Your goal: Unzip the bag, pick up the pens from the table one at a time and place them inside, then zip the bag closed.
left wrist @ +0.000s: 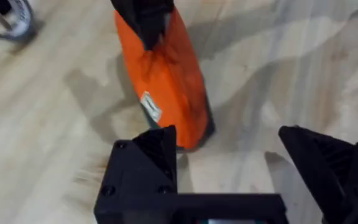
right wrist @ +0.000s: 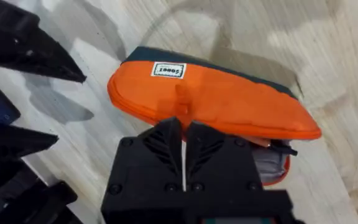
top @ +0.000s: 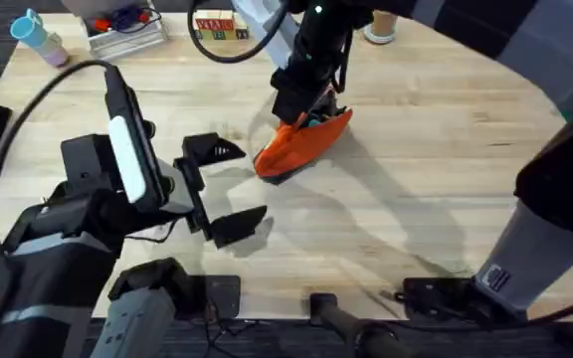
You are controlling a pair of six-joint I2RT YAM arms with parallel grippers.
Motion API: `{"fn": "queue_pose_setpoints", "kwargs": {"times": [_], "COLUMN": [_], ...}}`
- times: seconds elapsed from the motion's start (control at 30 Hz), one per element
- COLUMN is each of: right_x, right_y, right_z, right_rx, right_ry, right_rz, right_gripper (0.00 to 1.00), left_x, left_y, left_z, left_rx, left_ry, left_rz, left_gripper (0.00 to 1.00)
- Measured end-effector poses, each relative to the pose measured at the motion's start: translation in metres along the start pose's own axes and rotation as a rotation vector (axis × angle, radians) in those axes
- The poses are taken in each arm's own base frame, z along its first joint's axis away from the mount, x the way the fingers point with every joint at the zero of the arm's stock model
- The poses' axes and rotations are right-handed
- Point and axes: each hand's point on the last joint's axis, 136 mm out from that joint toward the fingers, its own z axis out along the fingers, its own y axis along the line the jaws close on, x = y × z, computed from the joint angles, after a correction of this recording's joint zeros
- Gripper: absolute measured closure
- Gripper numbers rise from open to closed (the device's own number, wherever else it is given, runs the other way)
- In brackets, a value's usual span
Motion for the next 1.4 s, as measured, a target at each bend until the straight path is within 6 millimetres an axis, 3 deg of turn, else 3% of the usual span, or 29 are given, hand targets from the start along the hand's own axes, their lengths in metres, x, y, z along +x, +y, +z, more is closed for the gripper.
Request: {"fn": "queue_pose_setpoints", "kwargs": {"times": [0.23, 0.53, 1.4], "right_x": [0.000, 0.000, 0.000], "right_y": [0.000, 0.000, 0.000], "right_z": [0.000, 0.000, 0.000], "right_rx": [0.000, 0.000, 0.000], "right_ry": [0.000, 0.000, 0.000], "right_rz": [0.000, 0.000, 0.000], "right_gripper": [0.970, 0.970, 0.970], "left_x": [-0.004, 0.003, 0.019], "left_y": [0.013, 0.031, 0.043], "left_z": [0.000, 0.011, 0.028], "left_rx": [-0.036, -0.007, 0.058], "left_ry": [-0.016, -0.067, -0.159], "left_rz": [0.072, -0.048, -0.116], "left_gripper": [0.007, 0.008, 0.007]}}
